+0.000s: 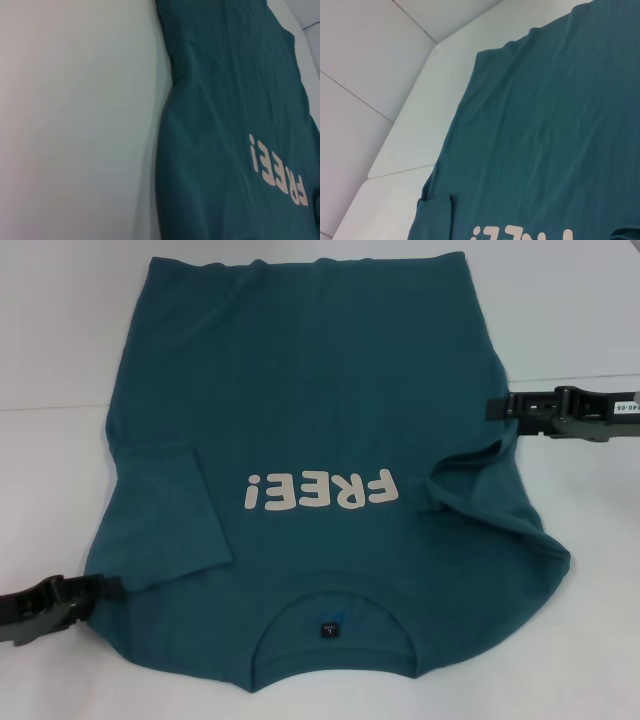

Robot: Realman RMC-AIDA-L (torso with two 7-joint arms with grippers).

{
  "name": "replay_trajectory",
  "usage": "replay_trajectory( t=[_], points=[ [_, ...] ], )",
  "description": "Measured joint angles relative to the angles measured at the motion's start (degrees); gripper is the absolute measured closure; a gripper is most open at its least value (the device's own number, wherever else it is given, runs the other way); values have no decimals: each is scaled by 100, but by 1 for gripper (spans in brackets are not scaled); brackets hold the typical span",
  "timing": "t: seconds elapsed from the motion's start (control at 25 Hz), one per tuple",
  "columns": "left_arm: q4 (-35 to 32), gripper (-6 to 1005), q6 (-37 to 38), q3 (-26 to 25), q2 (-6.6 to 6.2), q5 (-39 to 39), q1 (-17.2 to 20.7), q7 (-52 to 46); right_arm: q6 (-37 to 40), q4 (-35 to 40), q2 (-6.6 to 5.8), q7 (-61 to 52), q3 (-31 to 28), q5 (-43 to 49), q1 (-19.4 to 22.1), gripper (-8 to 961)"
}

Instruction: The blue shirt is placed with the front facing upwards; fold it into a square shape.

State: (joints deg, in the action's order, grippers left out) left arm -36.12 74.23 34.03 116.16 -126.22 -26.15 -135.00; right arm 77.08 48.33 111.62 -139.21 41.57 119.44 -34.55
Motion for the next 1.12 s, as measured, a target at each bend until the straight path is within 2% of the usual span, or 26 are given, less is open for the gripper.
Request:
replay_trajectory(
  t=[0.24,0.6,0.84,1.04,1.12],
  points=[
    [-1,423,-148,283,1,1,-62,-189,10,0,0,0,-6,-10,11,159],
    [-159,422,-125,438,15,1,-57,-293,43,0,0,0,-68,-17,10,159],
    [-397,550,-147,739,36,1,-74,-546,53,0,0,-3,-83,-18,10,160],
    [-412,779,-123,743,20,1,-74,-632,53,0,0,-5,-83,-18,12,160],
    [-404,912,-92,721,8,8,-69,-644,53,0,0,-5,-82,-18,14,160]
  ],
)
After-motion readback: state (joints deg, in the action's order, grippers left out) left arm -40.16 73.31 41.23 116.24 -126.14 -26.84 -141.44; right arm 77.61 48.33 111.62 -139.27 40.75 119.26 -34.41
